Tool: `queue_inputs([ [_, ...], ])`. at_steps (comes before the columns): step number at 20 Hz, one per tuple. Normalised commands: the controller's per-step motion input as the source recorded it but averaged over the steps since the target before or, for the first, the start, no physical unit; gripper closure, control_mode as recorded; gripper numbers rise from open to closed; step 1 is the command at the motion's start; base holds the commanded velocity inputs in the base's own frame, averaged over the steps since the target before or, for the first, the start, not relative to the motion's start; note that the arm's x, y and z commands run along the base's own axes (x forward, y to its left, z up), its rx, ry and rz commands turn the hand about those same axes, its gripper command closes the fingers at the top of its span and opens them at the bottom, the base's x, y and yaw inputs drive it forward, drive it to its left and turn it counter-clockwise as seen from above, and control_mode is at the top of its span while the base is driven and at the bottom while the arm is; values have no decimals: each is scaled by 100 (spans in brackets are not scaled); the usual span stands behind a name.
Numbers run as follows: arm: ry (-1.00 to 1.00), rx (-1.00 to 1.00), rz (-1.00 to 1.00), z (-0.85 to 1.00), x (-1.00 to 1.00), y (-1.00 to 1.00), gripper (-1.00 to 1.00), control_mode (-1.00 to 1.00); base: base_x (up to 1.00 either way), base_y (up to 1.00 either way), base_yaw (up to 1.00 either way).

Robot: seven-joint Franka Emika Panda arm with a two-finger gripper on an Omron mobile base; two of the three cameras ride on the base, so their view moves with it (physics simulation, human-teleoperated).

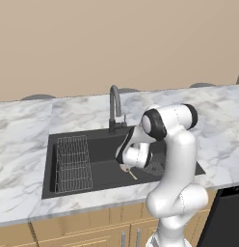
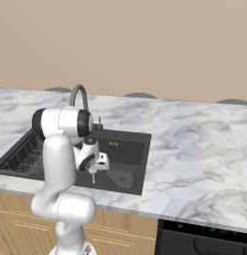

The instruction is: Pick up the dish brush and soap dispenser from the sink, and place them back in the cabinet, and close the cabinet doors.

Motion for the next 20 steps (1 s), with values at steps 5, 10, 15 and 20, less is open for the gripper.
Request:
queue_inputs([
  [5, 3, 0, 0, -19, 13, 1, -100, -100, 0, 0, 0],
  [10, 3, 0, 0, -17, 6, 2, -100, -100, 0, 0, 0],
  [15, 4, 0, 0, -19, 11, 4, -100, -100, 0, 0, 0],
  [20, 3, 0, 0, -21, 18, 4, -100, -100, 0, 0, 0],
])
